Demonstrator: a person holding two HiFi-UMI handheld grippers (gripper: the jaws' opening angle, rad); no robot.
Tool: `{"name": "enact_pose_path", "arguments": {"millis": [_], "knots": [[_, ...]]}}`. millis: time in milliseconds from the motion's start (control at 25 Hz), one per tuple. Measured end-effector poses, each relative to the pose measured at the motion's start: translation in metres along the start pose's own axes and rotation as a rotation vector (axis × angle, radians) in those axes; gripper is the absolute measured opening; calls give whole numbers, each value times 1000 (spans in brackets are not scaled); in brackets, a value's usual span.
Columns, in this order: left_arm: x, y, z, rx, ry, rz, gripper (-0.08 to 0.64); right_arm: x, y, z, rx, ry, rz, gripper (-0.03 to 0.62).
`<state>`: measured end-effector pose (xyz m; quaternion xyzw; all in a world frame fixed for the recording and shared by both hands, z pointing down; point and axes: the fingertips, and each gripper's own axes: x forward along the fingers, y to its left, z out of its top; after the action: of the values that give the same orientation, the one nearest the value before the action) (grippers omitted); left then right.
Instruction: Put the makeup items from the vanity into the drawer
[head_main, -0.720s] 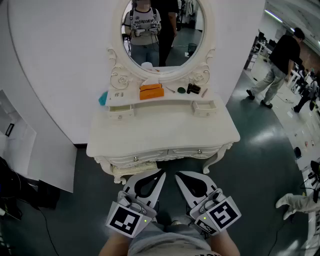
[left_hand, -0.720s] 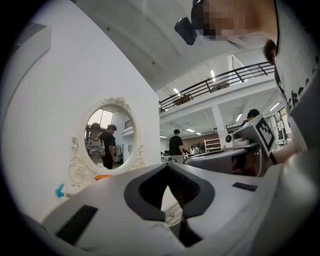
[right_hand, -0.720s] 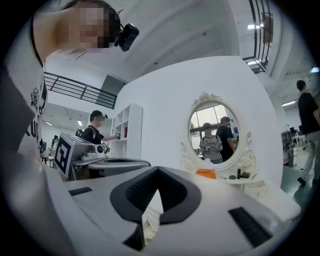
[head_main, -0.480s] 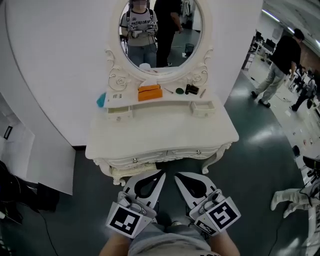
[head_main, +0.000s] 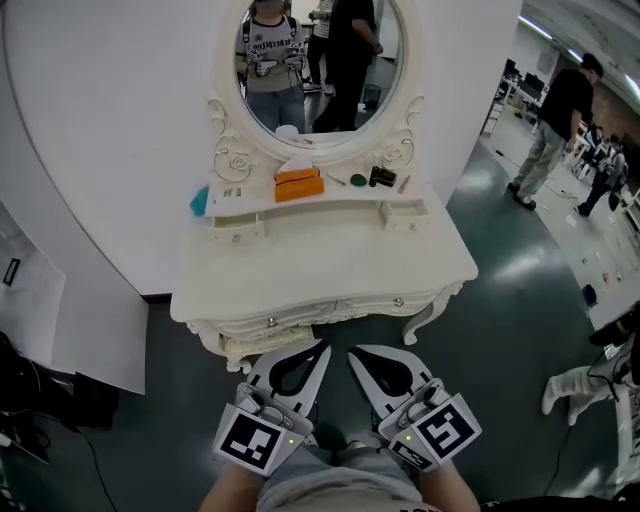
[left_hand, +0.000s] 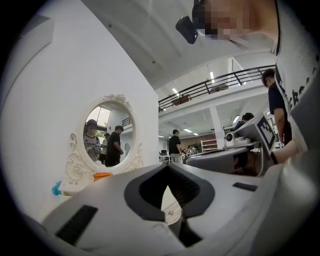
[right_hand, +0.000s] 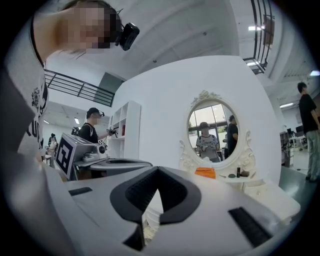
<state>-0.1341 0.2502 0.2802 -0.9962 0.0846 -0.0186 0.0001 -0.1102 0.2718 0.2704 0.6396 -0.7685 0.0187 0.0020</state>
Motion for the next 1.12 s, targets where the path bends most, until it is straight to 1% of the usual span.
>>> {"name": "enact_pose_path", "arguments": {"millis": [200,280,400,560,800,1120], "knots": [[-5,9,-8,-5,7,-18,11,7,7,-5,12,-3,-8,18],[-5,11,-11,-6,9,-23,11,8,6,-5,-3,-11,-30,20],[0,14,-13,-19,-1,-38,11,9,2,-10,-35,18,-53,21],[13,15,-16,-16,9,-57,11,12,-11,-15,-4,26,-70,21],[46,27,-18,-22,13,-43,12,20,-47,-17,6,20,-66,21],[126,41,-9,5,15,-31,12,38,-123,-10,7,11,-33,21]]}}
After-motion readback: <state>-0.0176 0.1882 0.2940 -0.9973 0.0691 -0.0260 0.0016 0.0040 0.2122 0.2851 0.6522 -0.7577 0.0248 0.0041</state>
